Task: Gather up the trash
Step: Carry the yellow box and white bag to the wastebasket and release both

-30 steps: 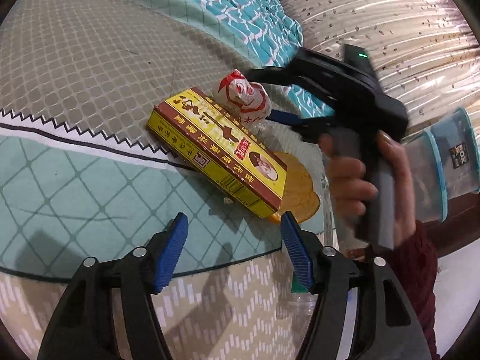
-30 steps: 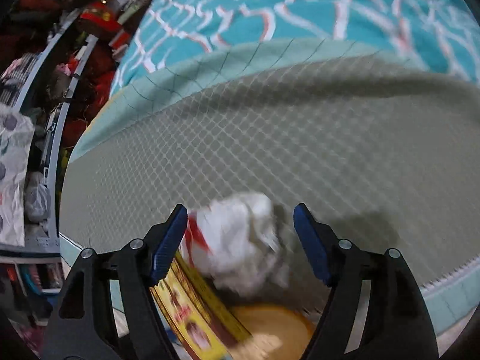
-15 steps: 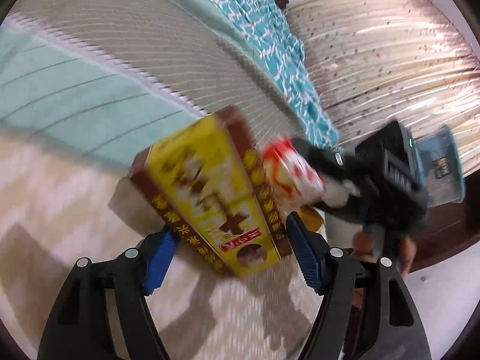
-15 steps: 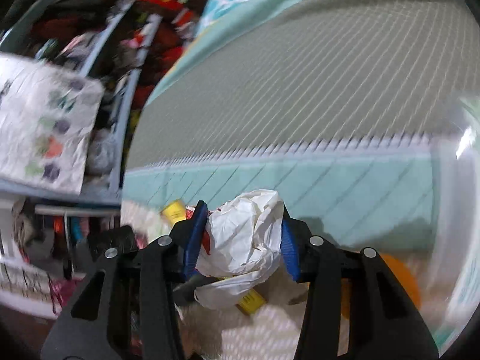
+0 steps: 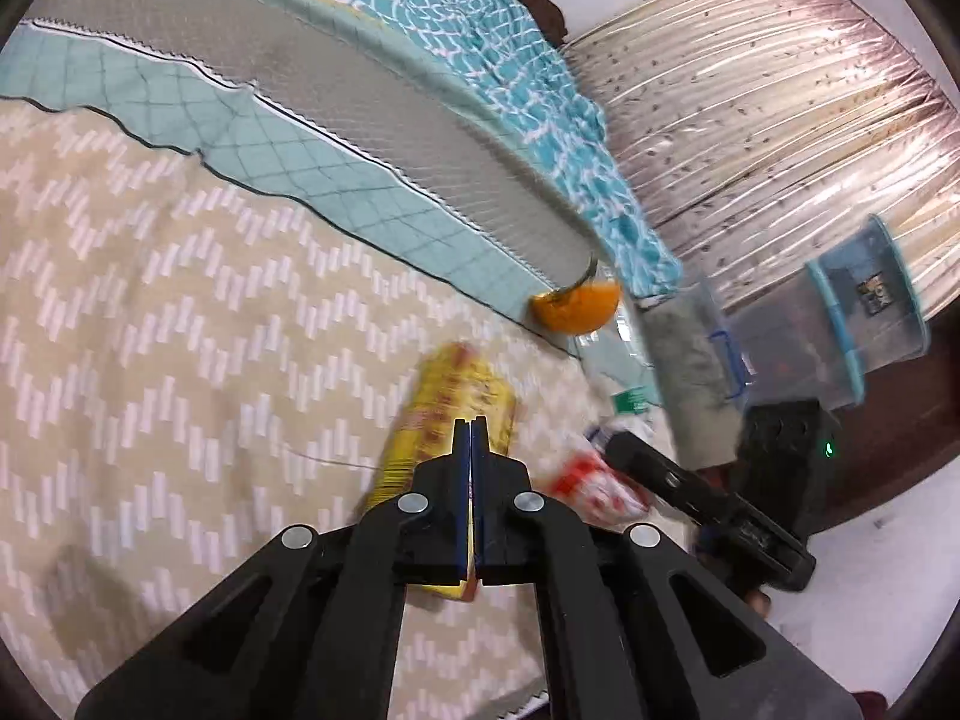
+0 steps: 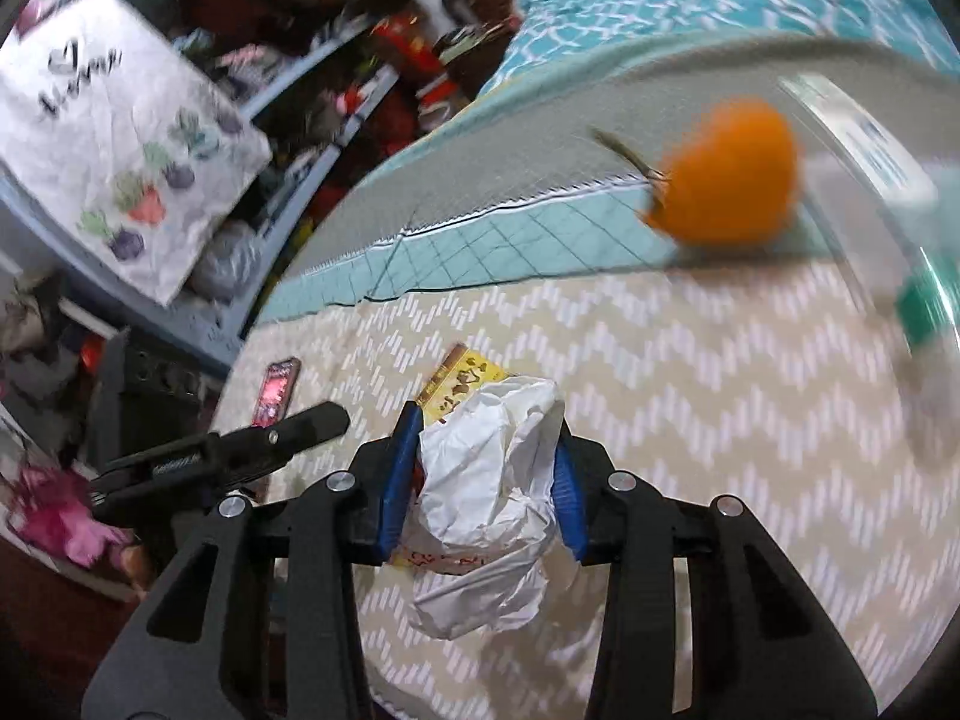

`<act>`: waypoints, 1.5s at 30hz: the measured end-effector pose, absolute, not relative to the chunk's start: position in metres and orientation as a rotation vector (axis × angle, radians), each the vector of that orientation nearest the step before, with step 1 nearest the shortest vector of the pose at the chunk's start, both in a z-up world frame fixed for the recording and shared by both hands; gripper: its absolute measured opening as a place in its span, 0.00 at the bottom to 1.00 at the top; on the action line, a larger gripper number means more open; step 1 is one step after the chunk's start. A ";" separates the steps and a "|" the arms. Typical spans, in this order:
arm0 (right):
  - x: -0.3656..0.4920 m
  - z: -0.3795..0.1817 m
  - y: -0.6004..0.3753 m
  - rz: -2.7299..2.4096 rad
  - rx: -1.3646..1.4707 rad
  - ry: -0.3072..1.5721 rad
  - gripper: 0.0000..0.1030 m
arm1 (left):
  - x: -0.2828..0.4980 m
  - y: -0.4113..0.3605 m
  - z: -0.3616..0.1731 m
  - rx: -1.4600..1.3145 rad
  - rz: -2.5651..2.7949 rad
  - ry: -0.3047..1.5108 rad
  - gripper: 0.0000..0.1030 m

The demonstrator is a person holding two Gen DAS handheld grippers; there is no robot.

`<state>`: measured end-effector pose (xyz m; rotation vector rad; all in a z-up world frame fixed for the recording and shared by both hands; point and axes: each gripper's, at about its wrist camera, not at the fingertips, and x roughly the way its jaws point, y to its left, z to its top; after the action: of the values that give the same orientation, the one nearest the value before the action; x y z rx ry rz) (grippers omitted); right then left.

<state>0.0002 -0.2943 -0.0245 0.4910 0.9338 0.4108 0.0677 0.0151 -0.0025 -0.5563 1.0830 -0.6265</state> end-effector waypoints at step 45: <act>-0.197 -0.023 -0.591 -0.289 0.589 0.434 0.48 | 0.006 -0.377 0.063 0.184 -1.258 1.039 0.58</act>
<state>-0.1966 -0.5912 -0.0235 0.5888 0.4335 -0.2894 0.0059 -0.3769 0.0632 0.1835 1.0389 -1.2582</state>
